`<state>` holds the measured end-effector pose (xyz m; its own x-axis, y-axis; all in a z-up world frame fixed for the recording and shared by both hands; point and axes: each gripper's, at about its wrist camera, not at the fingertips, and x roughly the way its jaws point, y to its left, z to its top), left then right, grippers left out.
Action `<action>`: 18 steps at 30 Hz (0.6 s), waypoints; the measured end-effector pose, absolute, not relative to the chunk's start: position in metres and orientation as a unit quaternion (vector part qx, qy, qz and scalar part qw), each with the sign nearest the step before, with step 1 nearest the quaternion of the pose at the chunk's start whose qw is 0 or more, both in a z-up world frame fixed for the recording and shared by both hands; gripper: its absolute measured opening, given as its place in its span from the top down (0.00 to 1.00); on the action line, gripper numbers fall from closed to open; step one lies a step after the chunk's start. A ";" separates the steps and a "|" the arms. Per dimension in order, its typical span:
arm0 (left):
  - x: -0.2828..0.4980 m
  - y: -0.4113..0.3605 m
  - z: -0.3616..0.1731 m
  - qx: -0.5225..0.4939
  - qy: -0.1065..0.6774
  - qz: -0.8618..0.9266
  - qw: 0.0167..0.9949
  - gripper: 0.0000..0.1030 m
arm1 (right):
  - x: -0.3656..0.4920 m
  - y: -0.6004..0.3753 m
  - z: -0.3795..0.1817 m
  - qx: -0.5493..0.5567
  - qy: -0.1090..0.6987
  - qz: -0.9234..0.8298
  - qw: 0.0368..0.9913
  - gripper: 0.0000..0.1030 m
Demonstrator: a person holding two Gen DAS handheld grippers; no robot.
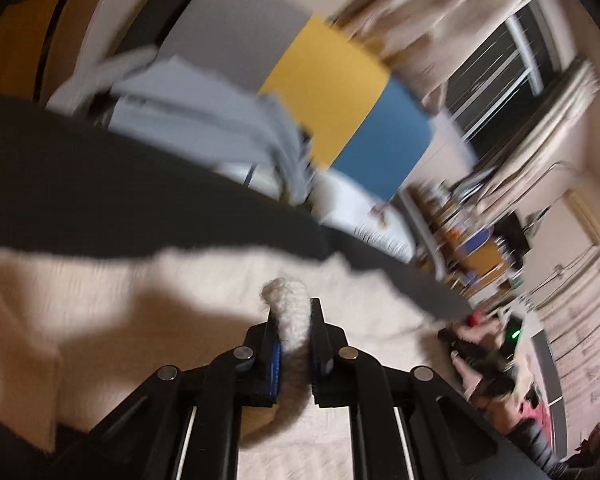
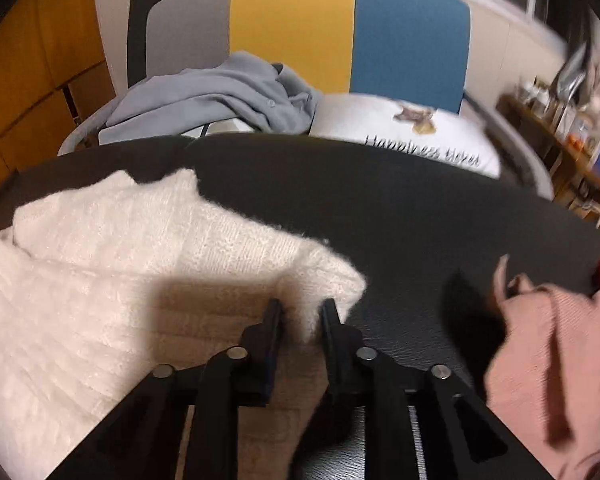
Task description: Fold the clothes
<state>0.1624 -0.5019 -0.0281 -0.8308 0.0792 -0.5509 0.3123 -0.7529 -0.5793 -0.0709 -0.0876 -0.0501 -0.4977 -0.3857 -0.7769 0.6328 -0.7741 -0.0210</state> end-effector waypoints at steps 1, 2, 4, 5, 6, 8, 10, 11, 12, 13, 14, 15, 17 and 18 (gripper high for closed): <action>0.157 -0.503 -0.026 0.281 0.345 -0.893 0.066 0.91 | -0.075 -0.082 -0.045 0.394 0.148 -0.861 0.285 0.98; 0.151 -0.504 -0.028 0.286 0.346 -0.891 0.068 0.91 | -0.080 -0.077 -0.041 0.387 0.141 -0.871 0.268 1.00; 0.134 -0.506 -0.044 0.325 0.340 -0.878 0.090 0.91 | -0.095 -0.065 -0.041 0.395 0.118 -0.878 0.242 1.00; 0.127 -0.506 -0.052 0.341 0.343 -0.870 0.097 0.91 | -0.102 -0.059 -0.043 0.406 0.099 -0.877 0.239 1.00; 0.119 -0.506 -0.060 0.357 0.346 -0.861 0.103 0.91 | -0.107 -0.052 -0.045 0.417 0.077 -0.874 0.239 0.99; 0.117 -0.510 -0.075 0.374 0.352 -0.850 0.113 0.91 | -0.108 -0.044 -0.045 0.433 0.026 -0.858 0.274 0.98; 0.118 -0.511 -0.084 0.384 0.360 -0.842 0.118 0.90 | -0.101 -0.044 -0.043 0.440 -0.004 -0.840 0.317 0.74; 0.120 -0.511 -0.089 0.388 0.362 -0.839 0.118 0.90 | -0.098 -0.049 -0.042 0.441 0.002 -0.836 0.328 0.62; 0.123 -0.511 -0.092 0.392 0.362 -0.837 0.119 0.88 | -0.095 -0.057 -0.044 0.440 0.018 -0.836 0.328 0.32; 0.125 -0.511 -0.094 0.396 0.361 -0.835 0.122 0.88 | -0.091 -0.065 -0.046 0.441 0.034 -0.835 0.326 0.20; 0.127 -0.511 -0.094 0.400 0.358 -0.835 0.123 0.88 | -0.087 -0.072 -0.049 0.441 0.050 -0.835 0.325 0.20; 0.127 -0.509 -0.094 0.404 0.354 -0.835 0.124 0.88 | -0.084 -0.080 -0.054 0.443 0.070 -0.834 0.321 0.21; 0.134 -0.508 -0.086 0.389 0.356 -0.842 0.113 0.89 | -0.076 -0.096 -0.068 0.445 0.121 -0.827 0.320 0.50; 0.139 -0.509 -0.078 0.371 0.368 -0.847 0.102 0.89 | -0.072 -0.100 -0.071 0.436 0.141 -0.828 0.322 0.60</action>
<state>0.1392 -0.5088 -0.0782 -0.7043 0.1005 -0.7027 0.4453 -0.7084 -0.5476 -0.0720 -0.1002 -0.0706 -0.4122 -0.4104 -0.8134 0.6562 -0.7531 0.0473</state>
